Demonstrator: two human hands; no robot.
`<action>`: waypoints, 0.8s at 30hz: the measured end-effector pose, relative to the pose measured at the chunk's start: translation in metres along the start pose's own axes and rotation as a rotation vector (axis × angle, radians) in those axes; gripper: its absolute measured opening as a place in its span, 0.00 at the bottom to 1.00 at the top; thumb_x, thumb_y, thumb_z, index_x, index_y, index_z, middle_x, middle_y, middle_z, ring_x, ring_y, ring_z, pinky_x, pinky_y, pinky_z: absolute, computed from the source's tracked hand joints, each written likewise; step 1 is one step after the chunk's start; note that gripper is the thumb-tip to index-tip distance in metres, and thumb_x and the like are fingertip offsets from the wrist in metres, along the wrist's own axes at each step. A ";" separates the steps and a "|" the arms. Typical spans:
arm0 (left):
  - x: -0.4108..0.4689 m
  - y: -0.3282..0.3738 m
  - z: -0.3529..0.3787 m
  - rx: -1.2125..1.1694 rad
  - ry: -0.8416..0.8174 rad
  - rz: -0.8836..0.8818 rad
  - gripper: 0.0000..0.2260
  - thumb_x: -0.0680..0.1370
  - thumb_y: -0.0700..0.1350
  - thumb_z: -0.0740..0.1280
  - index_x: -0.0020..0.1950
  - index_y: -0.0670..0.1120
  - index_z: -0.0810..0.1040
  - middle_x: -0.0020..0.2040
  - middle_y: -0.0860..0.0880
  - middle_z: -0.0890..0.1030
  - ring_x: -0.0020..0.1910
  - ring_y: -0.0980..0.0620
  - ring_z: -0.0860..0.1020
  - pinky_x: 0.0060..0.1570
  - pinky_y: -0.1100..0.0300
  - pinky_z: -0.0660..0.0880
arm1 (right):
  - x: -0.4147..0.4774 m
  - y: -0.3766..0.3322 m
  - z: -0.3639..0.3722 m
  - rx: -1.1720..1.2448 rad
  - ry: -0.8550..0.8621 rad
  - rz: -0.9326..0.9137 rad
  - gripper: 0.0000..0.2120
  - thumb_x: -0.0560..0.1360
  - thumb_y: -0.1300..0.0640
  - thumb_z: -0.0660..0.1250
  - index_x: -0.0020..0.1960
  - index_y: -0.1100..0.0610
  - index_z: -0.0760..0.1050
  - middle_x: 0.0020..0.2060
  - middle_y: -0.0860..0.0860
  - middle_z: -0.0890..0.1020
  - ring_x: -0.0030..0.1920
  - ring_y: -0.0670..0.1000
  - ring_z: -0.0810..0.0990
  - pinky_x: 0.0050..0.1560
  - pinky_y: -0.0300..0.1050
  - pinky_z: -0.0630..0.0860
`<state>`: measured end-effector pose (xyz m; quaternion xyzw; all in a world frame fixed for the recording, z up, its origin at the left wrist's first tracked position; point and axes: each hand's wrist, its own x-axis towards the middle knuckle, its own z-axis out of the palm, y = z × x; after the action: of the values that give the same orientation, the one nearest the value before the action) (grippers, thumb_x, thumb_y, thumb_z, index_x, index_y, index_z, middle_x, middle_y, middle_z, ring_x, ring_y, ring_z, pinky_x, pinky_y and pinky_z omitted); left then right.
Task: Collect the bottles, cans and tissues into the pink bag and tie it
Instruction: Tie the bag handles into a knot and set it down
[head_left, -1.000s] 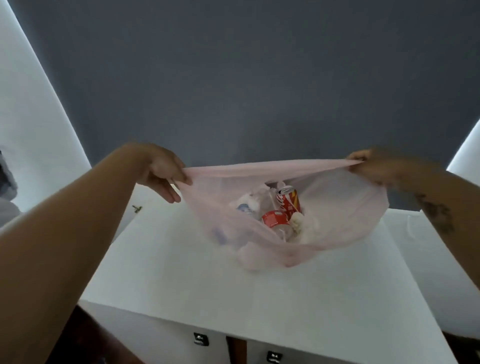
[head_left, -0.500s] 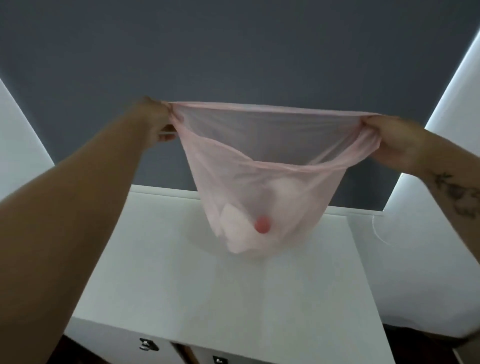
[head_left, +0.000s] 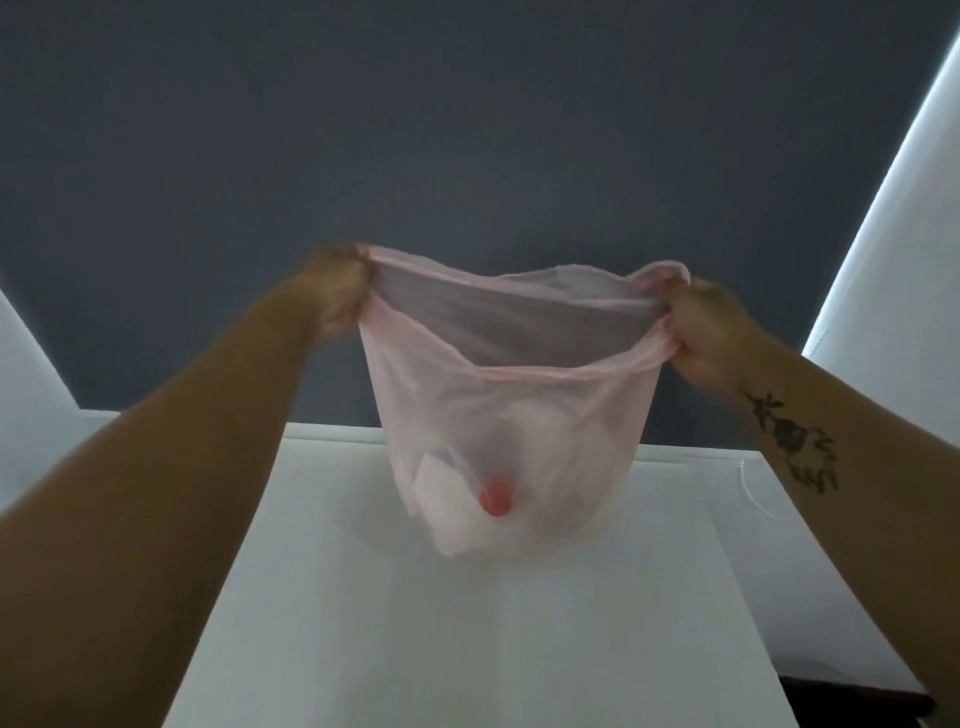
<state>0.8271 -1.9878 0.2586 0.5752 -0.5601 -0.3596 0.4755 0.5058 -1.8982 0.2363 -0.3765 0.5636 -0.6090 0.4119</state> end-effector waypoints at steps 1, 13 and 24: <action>0.003 -0.001 -0.004 0.123 -0.016 0.050 0.10 0.80 0.38 0.59 0.48 0.47 0.80 0.44 0.42 0.80 0.41 0.46 0.77 0.43 0.55 0.77 | 0.001 -0.001 0.003 0.040 0.043 -0.019 0.12 0.81 0.53 0.61 0.57 0.58 0.79 0.49 0.54 0.82 0.53 0.60 0.82 0.52 0.55 0.81; 0.041 0.026 -0.011 0.037 -0.206 0.077 0.13 0.83 0.41 0.60 0.42 0.42 0.78 0.40 0.44 0.81 0.30 0.54 0.81 0.27 0.63 0.78 | -0.008 -0.036 0.031 0.382 0.494 -0.006 0.24 0.80 0.41 0.51 0.69 0.53 0.68 0.53 0.52 0.78 0.51 0.53 0.80 0.53 0.52 0.79; 0.006 0.037 0.024 -0.697 -0.445 -0.045 0.11 0.83 0.45 0.60 0.45 0.42 0.75 0.33 0.47 0.82 0.33 0.51 0.83 0.40 0.56 0.80 | -0.025 -0.043 0.018 0.420 0.329 -0.161 0.28 0.80 0.36 0.47 0.75 0.48 0.58 0.54 0.51 0.83 0.51 0.54 0.83 0.52 0.54 0.81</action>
<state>0.7936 -1.9940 0.2870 0.3001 -0.4811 -0.6538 0.5011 0.5283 -1.8803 0.2804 -0.2224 0.4525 -0.7963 0.3343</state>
